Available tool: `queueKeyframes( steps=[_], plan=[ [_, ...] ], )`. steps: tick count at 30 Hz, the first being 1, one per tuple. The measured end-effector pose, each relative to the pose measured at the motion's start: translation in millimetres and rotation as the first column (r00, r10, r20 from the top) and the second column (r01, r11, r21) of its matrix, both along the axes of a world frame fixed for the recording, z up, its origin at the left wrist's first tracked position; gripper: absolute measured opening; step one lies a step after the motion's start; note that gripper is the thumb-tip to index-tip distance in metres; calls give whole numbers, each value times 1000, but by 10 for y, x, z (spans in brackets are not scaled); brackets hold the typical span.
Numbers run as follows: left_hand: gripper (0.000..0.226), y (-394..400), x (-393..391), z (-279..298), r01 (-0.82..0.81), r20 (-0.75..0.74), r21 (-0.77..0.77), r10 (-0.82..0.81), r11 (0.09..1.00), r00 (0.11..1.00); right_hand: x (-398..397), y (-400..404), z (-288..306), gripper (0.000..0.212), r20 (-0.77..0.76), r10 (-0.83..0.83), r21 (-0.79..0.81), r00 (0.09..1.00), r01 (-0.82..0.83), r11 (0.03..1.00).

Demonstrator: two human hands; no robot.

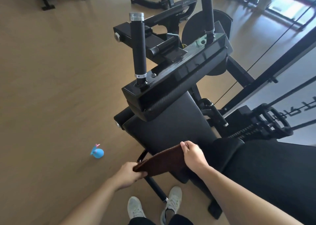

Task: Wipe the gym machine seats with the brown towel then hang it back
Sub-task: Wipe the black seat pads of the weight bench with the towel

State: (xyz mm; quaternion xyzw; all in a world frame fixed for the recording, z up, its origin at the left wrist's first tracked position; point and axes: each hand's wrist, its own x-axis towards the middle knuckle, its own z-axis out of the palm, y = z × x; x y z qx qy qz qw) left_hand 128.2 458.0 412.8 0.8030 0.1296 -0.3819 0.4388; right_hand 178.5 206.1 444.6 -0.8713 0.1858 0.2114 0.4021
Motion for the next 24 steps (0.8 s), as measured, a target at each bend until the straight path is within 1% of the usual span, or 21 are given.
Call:
queueKeyframes(
  steps=[1,3,6,7,9,11,12,13,14,16,17,18,19,20,21,22,23,24],
  plan=[
    [20,-5,-5,-35,-3,-9,-21,3,1000,1000,-23,-68,-54,42,-29,-22,-16,999,22,1000],
    [24,-38,-7,-82,-6,2,1,6,1000,1000,-60,-191,-141,41,-96,-45,-60,994,39,997],
    [30,-72,59,-192,-91,61,8,91,996,994,-48,-330,-270,39,-213,-36,-128,976,9,992],
    [31,-79,100,-235,-120,85,-11,121,993,989,-23,-356,-313,38,-241,-36,-129,970,5,992],
    [26,-91,211,-291,-166,146,-24,167,986,975,56,-376,-404,36,-259,-62,-96,964,39,995],
    [16,-107,417,-231,-236,225,-30,237,971,945,213,-309,-443,35,-212,-118,-27,970,114,993],
    [12,-113,541,-177,-270,296,-9,260,963,919,326,-243,-454,34,-166,-142,9,976,145,989],
    [11,-110,674,-145,-301,386,40,263,953,884,461,-174,-478,34,-103,-158,17,982,161,987],
    [17,-112,808,-98,-331,489,98,245,938,838,602,-101,-504,36,-25,-171,1,985,171,985],
    [38,-149,1004,-100,-362,690,152,163,920,705,801,61,-579,50,113,-162,-76,980,171,982],
    [46,-200,1068,-149,-333,761,178,85,926,643,848,146,-648,56,152,-148,-105,977,165,981],
    [52,-274,1093,-262,-257,777,237,-24,937,629,843,221,-737,58,171,-135,-119,976,156,981],
    [54,-356,1095,-422,-148,746,308,-142,940,650,783,284,-889,59,174,-123,-124,977,145,982],
    [55,-436,1082,-612,-33,679,368,-244,929,693,684,346,-1068,59,162,-106,-124,981,127,984],
    [56,-488,1060,-837,68,590,412,-323,909,740,565,399,-1257,59,127,-85,-107,988,99,989],
    [57,-509,1036,-1069,146,505,461,-394,875,768,453,448,-1440,59,82,-61,-71,995,67,995],
    [58,-506,1041,-1286,190,446,524,-457,830,769,374,480,-1621,59,50,-31,-30,998,32,999],
    [60,-478,1076,-1479,196,412,595,-505,779,758,337,506,-1796,58,44,13,-2,999,-13,1000]
  ],
)
